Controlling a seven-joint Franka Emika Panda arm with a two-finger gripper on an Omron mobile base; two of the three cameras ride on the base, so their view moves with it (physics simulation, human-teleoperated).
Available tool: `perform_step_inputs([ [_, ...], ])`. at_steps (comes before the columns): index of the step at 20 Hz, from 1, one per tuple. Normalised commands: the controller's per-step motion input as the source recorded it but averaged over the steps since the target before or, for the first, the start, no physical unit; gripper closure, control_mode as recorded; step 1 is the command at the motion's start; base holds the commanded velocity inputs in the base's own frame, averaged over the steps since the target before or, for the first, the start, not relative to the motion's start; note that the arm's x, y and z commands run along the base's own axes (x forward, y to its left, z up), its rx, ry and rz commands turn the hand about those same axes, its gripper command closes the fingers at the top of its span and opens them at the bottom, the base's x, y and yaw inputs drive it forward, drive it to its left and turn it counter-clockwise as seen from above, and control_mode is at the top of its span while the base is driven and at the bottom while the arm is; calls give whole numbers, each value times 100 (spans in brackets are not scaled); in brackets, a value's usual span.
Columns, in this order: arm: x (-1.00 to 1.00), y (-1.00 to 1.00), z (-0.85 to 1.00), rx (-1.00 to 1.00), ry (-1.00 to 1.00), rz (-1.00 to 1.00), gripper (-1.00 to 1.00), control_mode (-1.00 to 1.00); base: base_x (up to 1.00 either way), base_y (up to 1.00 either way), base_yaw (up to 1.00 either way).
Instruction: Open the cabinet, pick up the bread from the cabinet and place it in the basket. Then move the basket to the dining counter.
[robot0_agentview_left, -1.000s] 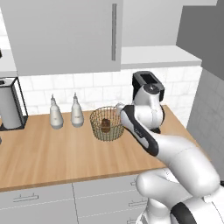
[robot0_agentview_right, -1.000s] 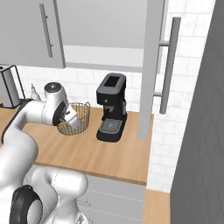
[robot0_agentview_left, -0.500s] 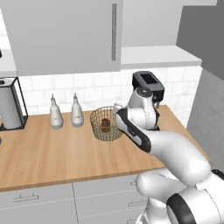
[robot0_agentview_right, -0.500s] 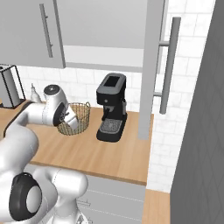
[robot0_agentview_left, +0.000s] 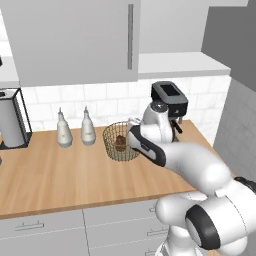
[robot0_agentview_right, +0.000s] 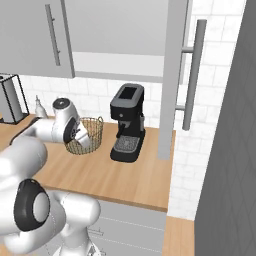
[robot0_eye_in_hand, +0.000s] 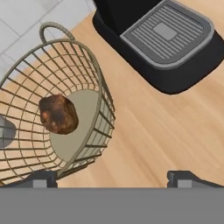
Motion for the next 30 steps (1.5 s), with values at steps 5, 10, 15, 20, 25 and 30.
perform_step_inputs([
  [5, 15, 0, -26, 0, 1, -1, -100, -100, 0, 0, 0],
  [10, 15, 0, -26, 0, 2, 0, -100, -100, 0, 0, 0],
  [15, 10, 0, -14, 0, 3, 0, -100, -100, 0, 0, 0],
  [20, 10, 9, 0, 0, 1, 0, -100, -100, 0, 0, 0],
  [25, 17, 14, 0, 0, 1, 0, -100, -100, 0, 0, 0],
  [30, 19, 3, -7, 0, 4, 0, -100, -100, 0, 0, 0],
])
